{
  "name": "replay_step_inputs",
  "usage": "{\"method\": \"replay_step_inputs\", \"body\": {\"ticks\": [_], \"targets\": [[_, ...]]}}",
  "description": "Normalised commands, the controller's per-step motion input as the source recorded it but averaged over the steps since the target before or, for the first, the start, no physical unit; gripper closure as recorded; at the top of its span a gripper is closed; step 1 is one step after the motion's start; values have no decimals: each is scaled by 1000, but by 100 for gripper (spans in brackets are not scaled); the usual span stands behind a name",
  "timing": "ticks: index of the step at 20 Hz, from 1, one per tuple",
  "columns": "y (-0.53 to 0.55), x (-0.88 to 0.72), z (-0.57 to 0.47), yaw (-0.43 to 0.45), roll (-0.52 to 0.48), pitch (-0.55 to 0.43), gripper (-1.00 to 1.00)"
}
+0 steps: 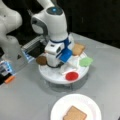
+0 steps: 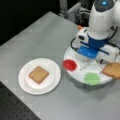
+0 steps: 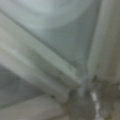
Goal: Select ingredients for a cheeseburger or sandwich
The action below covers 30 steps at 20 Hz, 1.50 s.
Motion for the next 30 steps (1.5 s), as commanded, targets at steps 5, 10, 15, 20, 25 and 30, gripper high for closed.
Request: {"method": "replay_step_inputs", "body": {"ticks": [5,10,15,20,25,30], "targets": [[-197,-106,-46,312,115,-24,-100],[-175,-104,11,208,131,16,-100],[-103,-99,50,136,137,49,-100],[-70,-90,45,127,156,62,-100],[-76,-79,49,171,154,85,-100],[-136,-32,41,219,149,118,-100]]}}
